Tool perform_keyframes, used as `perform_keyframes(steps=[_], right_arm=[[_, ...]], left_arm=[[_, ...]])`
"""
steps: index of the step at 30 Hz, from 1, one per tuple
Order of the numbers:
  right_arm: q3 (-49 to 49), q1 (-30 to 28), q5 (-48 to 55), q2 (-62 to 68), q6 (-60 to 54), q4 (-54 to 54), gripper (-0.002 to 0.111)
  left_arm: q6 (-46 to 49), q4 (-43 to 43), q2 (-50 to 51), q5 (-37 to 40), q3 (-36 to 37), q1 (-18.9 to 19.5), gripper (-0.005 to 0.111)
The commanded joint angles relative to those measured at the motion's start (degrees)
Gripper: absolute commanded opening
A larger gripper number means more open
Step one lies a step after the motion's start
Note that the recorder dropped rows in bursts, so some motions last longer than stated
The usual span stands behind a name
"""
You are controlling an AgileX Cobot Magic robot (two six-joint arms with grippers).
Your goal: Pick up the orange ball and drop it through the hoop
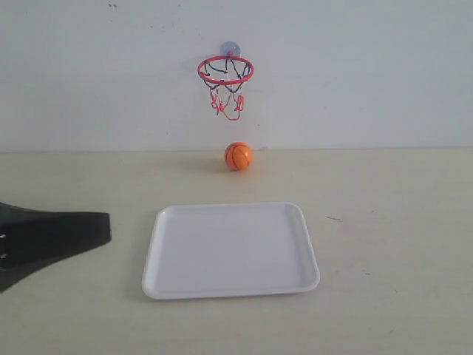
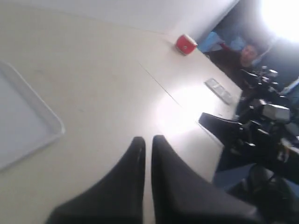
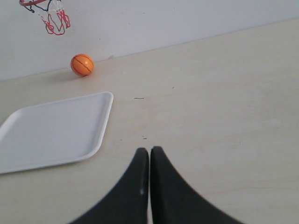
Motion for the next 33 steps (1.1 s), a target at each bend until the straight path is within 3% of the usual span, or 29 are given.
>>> perform_keyframes(steps=[1,7,12,16,18,20,21,22,23,24,26,28,33], right_arm=[[-0.05,-0.07,-0.43,-0.28,-0.1,-0.23,0.0],[-0.05,-0.07,-0.43,-0.28,-0.1,-0.23,0.0],[-0.05,-0.07,-0.43,-0.28,-0.1,-0.23,0.0],[-0.05,-0.07,-0.43,-0.28,-0.1,-0.23,0.0],[-0.05,-0.07,-0.43,-0.28,-0.1,-0.23,0.0],[-0.05,-0.07,-0.43,-0.28,-0.1,-0.23,0.0],[-0.05,-0.07,-0.43,-0.28,-0.1,-0.23,0.0],[-0.05,-0.07,-0.43,-0.28,-0.1,-0.23,0.0],[-0.05,-0.07,-0.43,-0.28,-0.1,-0.23,0.0],[-0.05,-0.07,-0.43,-0.28,-0.1,-0.23,0.0],[-0.05,-0.07,-0.43,-0.28,-0.1,-0.23,0.0],[-0.05,-0.07,-0.43,-0.28,-0.1,-0.23,0.0],[-0.05,-0.07,-0.59,-0.28,-0.1,-0.23,0.0]], left_arm=[[1.01,7.78,-16.99,-6.35,0.15,-0.22,0.004],[1.01,17.04,-32.52,-6.35,0.15,-0.22,0.004],[-3.53,27.41,-33.76,-5.1,0.15,-0.22,0.004],[-13.02,27.83,-33.76,-6.78,1.26,-0.22,0.004],[-20.6,27.72,-33.76,-11.24,2.14,-0.22,0.004],[-34.03,27.93,-33.82,-20.63,3.58,0.46,0.004],[-43.7,30.49,-35.02,-28.03,4.91,2.23,0.004],[-50.15,34.64,-35.89,-30.55,5.55,3.29,0.004],[-63.69,45.33,-38.22,-33.34,6.58,4.53,0.004],[-70.5,52.72,-39.96,-34.23,7.02,4.8,0.004],[-92.04,76.36,-47.16,-34.28,8.54,4.95,0.004],[-97.5,84.35,-52.39,-34.19,9.75,4.24,0.004],[-97.67,86.62,-57.15,-33.06,11.99,3.8,0.004]])
